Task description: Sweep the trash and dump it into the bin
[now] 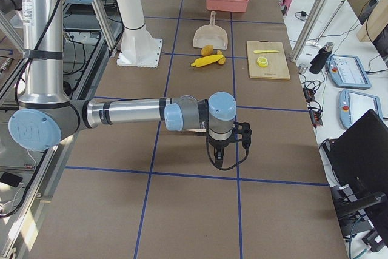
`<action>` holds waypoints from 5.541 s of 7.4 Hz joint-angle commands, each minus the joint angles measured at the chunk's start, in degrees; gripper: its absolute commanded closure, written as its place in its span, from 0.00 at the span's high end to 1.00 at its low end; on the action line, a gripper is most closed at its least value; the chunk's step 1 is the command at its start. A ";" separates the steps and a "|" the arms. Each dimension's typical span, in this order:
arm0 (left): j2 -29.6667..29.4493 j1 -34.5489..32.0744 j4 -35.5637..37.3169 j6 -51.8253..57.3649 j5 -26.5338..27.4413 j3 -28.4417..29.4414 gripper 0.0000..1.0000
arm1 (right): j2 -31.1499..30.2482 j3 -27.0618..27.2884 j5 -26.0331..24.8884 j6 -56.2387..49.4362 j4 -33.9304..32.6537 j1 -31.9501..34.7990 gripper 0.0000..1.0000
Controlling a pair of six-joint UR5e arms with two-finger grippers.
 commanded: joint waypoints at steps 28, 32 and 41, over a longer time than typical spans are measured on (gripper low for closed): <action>-12.24 44.24 -17.46 36.11 16.22 -13.71 0.98 | -12.23 8.69 -5.45 27.78 21.00 -38.05 0.63; -12.33 45.21 -17.19 36.03 15.43 -12.81 0.98 | -12.32 8.60 -5.80 27.60 21.00 -37.78 0.35; -12.86 47.58 -17.89 35.77 13.42 -9.48 0.97 | 3.25 16.95 -2.10 27.51 1.75 -31.71 0.00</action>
